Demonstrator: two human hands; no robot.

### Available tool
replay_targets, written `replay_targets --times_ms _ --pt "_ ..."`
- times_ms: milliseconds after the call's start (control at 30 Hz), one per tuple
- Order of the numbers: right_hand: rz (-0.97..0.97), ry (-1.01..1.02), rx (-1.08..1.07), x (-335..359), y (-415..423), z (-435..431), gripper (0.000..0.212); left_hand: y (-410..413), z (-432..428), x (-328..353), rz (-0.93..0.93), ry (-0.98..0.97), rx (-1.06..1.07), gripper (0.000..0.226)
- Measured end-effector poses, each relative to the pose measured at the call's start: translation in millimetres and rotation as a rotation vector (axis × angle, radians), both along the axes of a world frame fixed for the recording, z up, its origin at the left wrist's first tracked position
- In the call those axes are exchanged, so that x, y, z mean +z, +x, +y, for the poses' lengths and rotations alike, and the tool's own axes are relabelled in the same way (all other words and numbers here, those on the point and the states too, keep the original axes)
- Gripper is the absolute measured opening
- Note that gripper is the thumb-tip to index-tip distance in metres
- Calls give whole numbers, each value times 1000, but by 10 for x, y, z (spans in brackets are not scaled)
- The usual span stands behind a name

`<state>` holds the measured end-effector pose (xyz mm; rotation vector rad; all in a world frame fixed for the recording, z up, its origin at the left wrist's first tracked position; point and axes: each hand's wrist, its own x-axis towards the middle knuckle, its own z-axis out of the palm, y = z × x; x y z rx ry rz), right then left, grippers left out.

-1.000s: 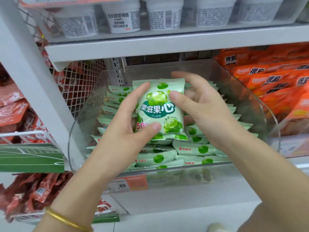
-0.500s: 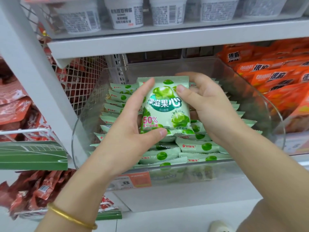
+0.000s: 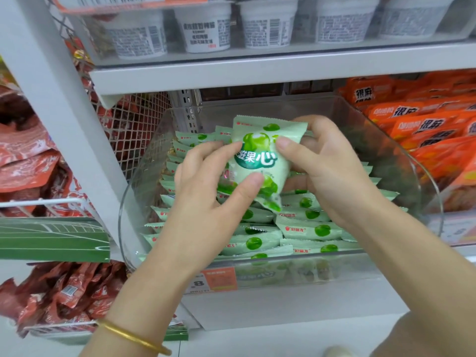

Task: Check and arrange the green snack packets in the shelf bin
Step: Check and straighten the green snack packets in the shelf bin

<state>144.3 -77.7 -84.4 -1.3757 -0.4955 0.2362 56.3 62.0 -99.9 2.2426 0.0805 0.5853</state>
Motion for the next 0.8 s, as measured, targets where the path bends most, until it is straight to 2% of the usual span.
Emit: replay_targets --times_ms 67,167,200,267,333,400,500,634,800 --pt "15 50 83 2 -32 14 27 0 -24 39 29 9 53 75" --pt "26 88 191 1 -36 36 32 -2 -43 61 29 6 26 69" --pt "22 92 196 -1 -31 37 34 -3 -39 58 21 -33 11 57" --pt "-49 39 120 -8 -19 27 28 -24 -42 77 10 -159 -6 19" --pt "-186 -73 -17 -8 4 5 17 -43 -50 106 2 -315 -44 4" --pt "-203 -75 -30 -6 37 -10 19 -57 -55 136 2 -425 -96 15" --pt "-72 8 94 -3 59 -29 20 -56 -50 180 -5 -564 -165 37" --pt "16 62 101 -6 59 -24 25 -53 -62 174 18 -614 -214 67" --pt "24 63 10 5 65 -38 17 -58 -104 174 14 -593 -264 67"
